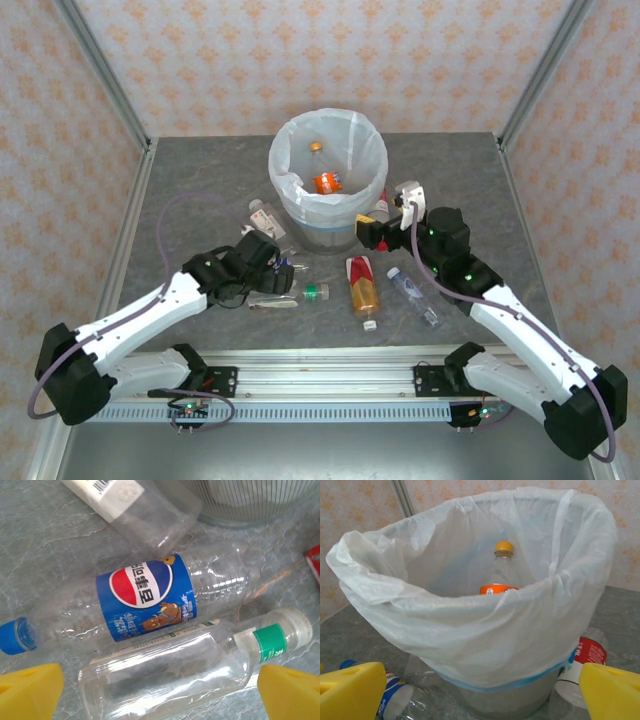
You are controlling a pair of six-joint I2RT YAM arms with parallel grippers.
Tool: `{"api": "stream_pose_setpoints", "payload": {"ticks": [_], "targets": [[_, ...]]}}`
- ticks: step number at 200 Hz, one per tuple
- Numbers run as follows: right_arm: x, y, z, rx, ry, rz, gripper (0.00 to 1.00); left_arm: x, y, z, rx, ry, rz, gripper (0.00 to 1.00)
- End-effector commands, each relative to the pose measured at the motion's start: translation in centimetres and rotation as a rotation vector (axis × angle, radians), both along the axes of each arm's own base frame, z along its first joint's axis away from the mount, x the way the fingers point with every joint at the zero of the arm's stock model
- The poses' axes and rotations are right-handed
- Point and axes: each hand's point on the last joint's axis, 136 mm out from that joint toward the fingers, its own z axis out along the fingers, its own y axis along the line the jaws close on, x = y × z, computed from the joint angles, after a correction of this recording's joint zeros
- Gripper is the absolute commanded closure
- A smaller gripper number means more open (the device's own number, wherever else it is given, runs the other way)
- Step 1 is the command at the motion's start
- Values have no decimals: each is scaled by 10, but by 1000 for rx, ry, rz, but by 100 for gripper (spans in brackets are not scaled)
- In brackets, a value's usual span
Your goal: Put the plastic bottles in the bin
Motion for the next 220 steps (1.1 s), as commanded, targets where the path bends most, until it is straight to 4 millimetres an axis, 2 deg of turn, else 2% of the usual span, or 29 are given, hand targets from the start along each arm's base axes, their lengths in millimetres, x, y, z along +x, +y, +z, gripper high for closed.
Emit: {"api": "stream_pose_setpoints", "payload": {"ticks": [1, 48, 60, 80, 99, 117, 144, 169, 199, 220], "targets": [[-5, -9, -11, -27, 4, -31, 1, -5, -3, -6, 102, -6, -114, 0], [-9, -17, -17, -15, 3, -62, 1, -10, -28, -44, 89, 29, -210, 0], [-8, -17, -18, -18, 3, -66, 1, -14, -33, -51, 119, 42, -250, 0], [-7, -18, -19, -26, 1, -71, 1, -12, -30, -60, 225, 50, -249, 0], [-5, -18, -20, -31, -5, -75, 1, -3, -29, -63, 307, 29, -231, 0], [-4, -17, -20, -38, -6, -73, 1, 0, -37, -70, 347, 62, -260, 0], [-3, -19, -20, -60, -6, -78, 1, -18, -54, -81, 383, 135, -365, 0], [-3, -21, -24, -67, -2, -88, 1, -34, -57, -90, 367, 204, -375, 4], [-2, -20, -27, -66, 0, -86, 1, -36, -54, -89, 330, 184, -334, 7], [-1, -20, -26, -65, -4, -86, 1, -36, -55, -95, 318, 183, -320, 13]]}}
